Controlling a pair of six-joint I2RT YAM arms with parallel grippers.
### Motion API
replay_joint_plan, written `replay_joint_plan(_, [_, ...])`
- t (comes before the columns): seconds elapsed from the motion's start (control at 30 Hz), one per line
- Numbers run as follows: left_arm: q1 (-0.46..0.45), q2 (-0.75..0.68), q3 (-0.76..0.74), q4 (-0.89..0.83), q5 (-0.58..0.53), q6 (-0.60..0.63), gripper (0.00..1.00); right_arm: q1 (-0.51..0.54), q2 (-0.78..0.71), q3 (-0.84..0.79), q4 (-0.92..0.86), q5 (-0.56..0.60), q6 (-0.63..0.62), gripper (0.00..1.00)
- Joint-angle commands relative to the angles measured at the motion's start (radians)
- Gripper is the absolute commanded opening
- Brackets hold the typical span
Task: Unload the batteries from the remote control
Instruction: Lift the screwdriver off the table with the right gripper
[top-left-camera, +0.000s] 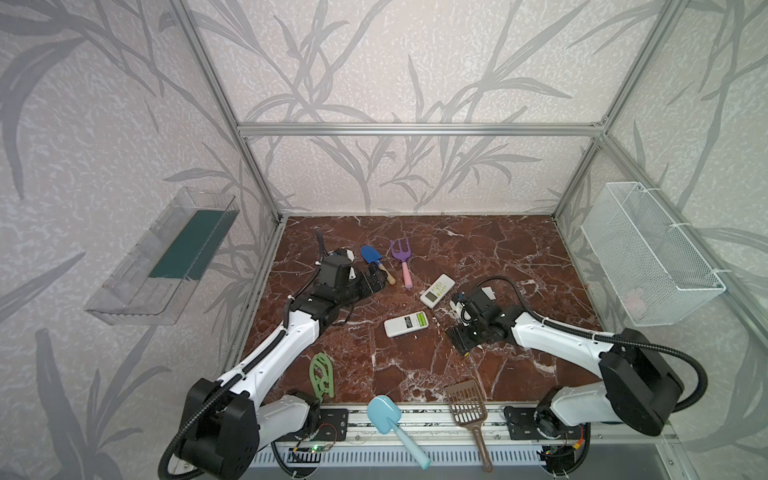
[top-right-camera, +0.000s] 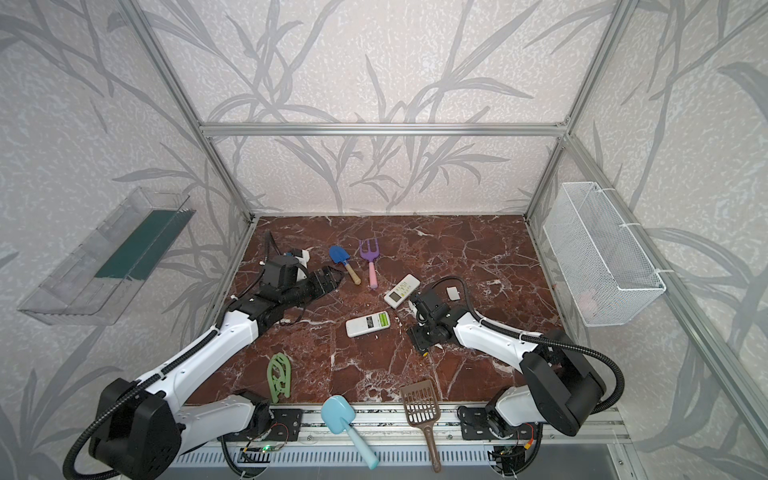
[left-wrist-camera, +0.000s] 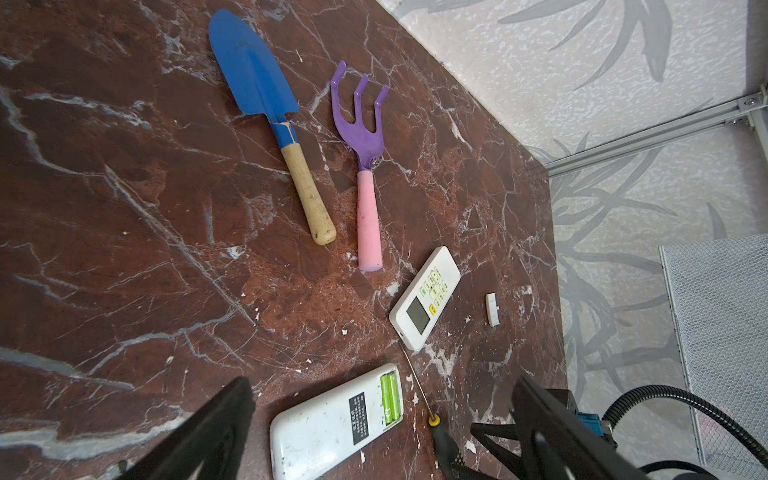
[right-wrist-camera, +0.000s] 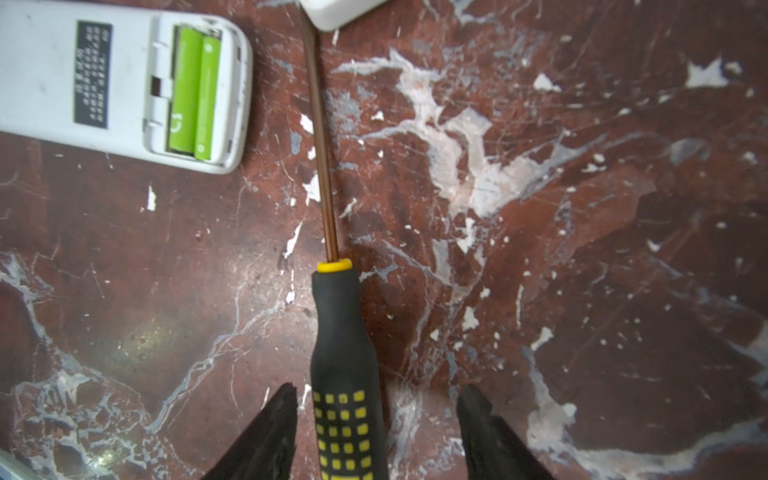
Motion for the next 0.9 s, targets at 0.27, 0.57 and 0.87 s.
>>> replay_joint_plan(0.27, [-0.006,0.0,0.007,0.029,0.012,-0.009,0.97,0.036,0.083,-0.015,0.047,0.019,0.023,0.41])
replay_joint_plan(0.57, [-0.006,0.006,0.007,0.032,0.014,-0.009,0.97,0.052,0.094,-0.011,0.039,0.029,-0.016,0.16])
replay_joint_plan(0.87, [-0.006,0.019,0.011,0.039,0.026,-0.006,0.96,0.068,0.006,0.038,-0.094,0.034,-0.067,0.04])
